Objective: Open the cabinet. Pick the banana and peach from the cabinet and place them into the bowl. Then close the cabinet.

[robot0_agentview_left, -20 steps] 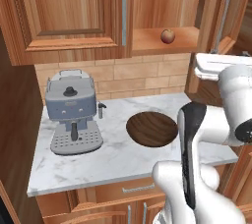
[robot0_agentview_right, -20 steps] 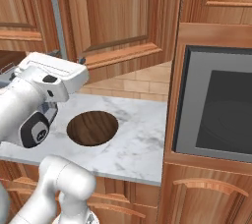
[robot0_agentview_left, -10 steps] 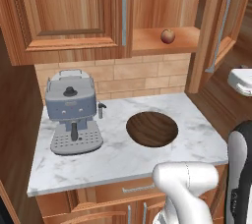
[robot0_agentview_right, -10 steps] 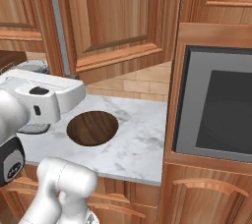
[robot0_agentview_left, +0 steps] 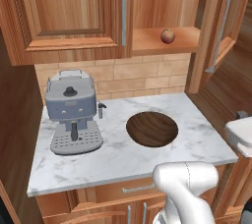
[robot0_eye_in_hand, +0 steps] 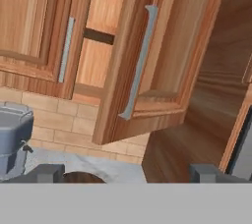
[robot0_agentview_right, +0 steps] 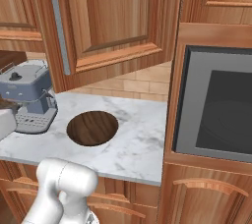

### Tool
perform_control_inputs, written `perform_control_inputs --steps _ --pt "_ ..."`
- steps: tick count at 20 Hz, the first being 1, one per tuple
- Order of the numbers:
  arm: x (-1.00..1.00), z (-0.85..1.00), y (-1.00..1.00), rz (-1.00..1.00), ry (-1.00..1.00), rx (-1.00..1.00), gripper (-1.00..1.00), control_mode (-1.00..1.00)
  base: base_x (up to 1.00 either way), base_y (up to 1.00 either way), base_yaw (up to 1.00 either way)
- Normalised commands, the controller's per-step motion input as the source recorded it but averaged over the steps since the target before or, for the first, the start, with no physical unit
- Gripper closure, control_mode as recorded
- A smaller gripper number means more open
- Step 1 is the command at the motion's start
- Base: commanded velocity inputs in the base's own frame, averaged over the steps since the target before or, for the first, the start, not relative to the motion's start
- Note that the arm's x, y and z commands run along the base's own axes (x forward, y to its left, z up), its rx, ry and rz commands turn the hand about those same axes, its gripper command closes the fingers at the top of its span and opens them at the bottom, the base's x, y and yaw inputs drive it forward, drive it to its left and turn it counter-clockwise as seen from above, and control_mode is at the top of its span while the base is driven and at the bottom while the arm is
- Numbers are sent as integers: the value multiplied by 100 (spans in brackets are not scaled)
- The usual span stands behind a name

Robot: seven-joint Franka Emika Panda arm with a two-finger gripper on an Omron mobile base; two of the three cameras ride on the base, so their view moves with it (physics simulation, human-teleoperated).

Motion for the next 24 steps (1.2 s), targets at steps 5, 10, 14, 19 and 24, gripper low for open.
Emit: perform_control_inputs --steps 5,10,14,19,24 --pt "27 -20 99 -52 -4 -19 -100 -100 0 0 0" --pt "69 -1 50 -82 -8 -1 -100 -100 0 0 0" --pt "100 0 0 -40 -6 0 -100 -100 0 0 0" --pt "48 -8 -35 -2 -34 -1 -100 -100 0 0 0" --pt "36 -2 -34 4 -38 -2 -100 -100 0 0 0"
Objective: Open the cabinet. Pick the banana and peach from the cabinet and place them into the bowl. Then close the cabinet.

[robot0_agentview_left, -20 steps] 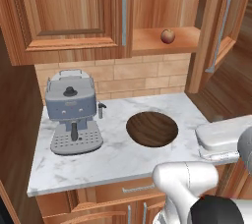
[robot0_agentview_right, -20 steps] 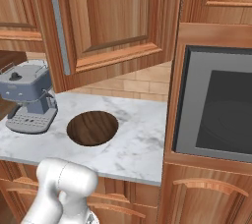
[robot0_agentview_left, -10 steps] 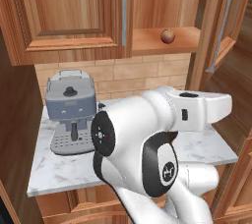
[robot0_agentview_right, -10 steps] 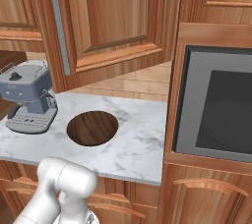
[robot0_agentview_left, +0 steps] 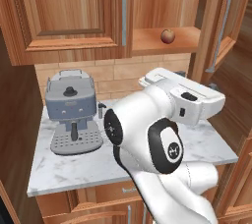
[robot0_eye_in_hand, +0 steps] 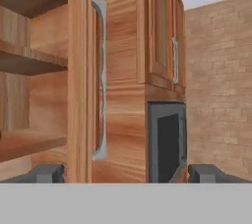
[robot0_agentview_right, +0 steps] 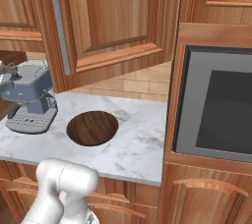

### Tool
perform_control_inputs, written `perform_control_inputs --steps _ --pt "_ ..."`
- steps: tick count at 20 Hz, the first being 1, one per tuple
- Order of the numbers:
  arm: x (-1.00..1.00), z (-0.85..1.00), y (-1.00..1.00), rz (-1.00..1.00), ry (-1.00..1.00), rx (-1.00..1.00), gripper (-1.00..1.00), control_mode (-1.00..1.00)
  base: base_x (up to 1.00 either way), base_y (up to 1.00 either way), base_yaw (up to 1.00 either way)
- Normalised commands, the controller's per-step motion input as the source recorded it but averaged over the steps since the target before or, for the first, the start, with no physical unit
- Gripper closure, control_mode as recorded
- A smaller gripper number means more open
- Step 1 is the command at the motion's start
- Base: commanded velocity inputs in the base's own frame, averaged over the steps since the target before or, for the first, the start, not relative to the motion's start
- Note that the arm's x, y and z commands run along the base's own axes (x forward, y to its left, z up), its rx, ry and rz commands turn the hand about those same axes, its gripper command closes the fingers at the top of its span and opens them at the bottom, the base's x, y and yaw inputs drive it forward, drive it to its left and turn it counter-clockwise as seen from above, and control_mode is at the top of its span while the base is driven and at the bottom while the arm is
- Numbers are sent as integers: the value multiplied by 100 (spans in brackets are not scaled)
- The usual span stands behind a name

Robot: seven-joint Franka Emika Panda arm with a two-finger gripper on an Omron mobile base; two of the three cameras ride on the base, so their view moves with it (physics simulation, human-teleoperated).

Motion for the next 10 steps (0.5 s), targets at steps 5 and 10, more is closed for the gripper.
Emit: perform_control_inputs --steps 5,10 --pt "99 -3 -10 0 -4 0 -100 -100 0 0 0" --pt "97 0 -33 -8 19 8 -100 -100 0 0 0"
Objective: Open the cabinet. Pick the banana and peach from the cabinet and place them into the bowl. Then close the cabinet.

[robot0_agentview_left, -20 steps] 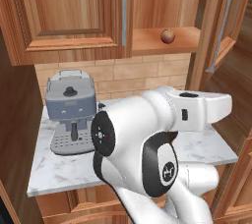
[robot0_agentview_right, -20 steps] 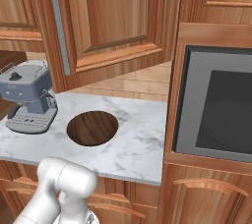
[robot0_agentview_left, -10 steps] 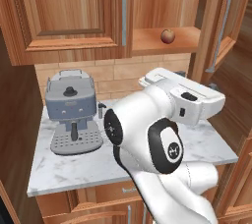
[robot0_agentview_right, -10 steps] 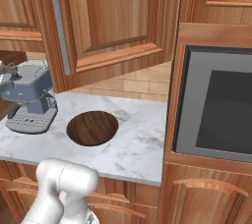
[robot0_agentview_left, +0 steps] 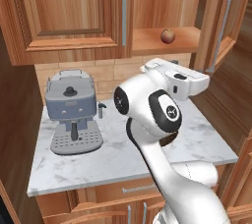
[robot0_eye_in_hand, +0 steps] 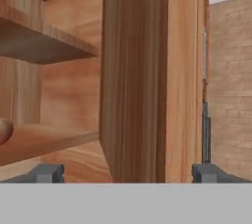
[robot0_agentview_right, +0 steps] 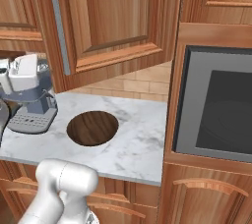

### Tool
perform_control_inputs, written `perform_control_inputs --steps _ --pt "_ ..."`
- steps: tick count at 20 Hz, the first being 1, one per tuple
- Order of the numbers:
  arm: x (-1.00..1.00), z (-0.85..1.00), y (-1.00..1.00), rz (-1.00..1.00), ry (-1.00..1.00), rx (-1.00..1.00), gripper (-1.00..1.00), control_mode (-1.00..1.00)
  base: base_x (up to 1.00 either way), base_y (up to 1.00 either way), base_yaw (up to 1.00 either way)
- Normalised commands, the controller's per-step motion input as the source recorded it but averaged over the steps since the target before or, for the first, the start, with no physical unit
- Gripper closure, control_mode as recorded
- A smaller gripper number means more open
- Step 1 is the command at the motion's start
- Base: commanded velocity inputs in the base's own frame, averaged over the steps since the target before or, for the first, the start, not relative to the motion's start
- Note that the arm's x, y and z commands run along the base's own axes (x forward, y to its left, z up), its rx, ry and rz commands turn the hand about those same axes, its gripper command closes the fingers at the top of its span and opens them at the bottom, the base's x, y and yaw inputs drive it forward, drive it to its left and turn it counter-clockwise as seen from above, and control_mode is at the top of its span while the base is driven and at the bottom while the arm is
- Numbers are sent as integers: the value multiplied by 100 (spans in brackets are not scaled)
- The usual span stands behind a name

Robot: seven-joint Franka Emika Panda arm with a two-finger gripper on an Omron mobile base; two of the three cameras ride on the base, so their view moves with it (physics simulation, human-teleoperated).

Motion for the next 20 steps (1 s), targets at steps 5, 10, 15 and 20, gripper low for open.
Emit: perform_control_inputs --steps 5,10,15,20 --pt "9 0 -100 -36 15 28 -100 -100 0 0 0" --pt "-26 -1 -100 -33 1 32 -100 -100 0 0 0" --pt "14 -26 -100 -9 -9 14 -100 -100 0 0 0" --pt "8 -26 -55 16 -10 0 -100 -100 0 0 0"
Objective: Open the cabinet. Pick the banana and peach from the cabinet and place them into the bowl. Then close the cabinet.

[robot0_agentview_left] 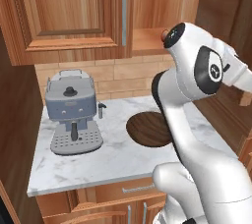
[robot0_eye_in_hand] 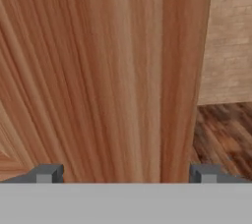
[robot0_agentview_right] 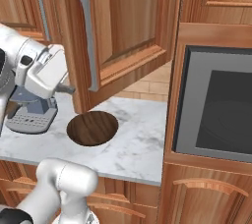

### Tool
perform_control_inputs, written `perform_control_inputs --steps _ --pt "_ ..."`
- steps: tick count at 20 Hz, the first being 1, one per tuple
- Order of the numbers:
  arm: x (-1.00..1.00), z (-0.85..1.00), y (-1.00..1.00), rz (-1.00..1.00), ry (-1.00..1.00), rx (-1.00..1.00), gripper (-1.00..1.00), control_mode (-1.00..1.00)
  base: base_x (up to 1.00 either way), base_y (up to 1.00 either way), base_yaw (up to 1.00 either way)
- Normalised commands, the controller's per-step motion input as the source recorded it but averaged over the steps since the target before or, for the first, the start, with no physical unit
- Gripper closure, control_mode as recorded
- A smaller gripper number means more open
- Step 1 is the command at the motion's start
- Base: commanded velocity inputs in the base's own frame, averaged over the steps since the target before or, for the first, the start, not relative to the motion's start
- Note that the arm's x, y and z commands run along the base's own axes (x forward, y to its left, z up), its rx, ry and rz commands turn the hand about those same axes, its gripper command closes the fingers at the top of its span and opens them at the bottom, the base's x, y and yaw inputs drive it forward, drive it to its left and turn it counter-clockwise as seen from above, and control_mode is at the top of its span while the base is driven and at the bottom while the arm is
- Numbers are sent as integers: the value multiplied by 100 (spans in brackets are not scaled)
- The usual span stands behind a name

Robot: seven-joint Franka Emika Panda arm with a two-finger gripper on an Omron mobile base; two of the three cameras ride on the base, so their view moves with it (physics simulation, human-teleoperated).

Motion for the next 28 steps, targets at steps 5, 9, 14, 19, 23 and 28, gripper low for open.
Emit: perform_control_inputs --steps 5,9,14,19,23,28 --pt "13 -51 -72 23 -12 0 -100 -100 0 0 0" --pt "-11 -29 52 40 -20 -13 -100 -100 0 0 0" --pt "-31 -1 100 56 -14 -25 -100 -100 0 0 0" --pt "-39 0 100 55 -15 -29 -100 -100 0 0 0" --pt "-34 5 100 58 -11 -28 -100 -100 0 0 0" --pt "-3 22 76 56 -10 -18 -100 -100 0 0 0"
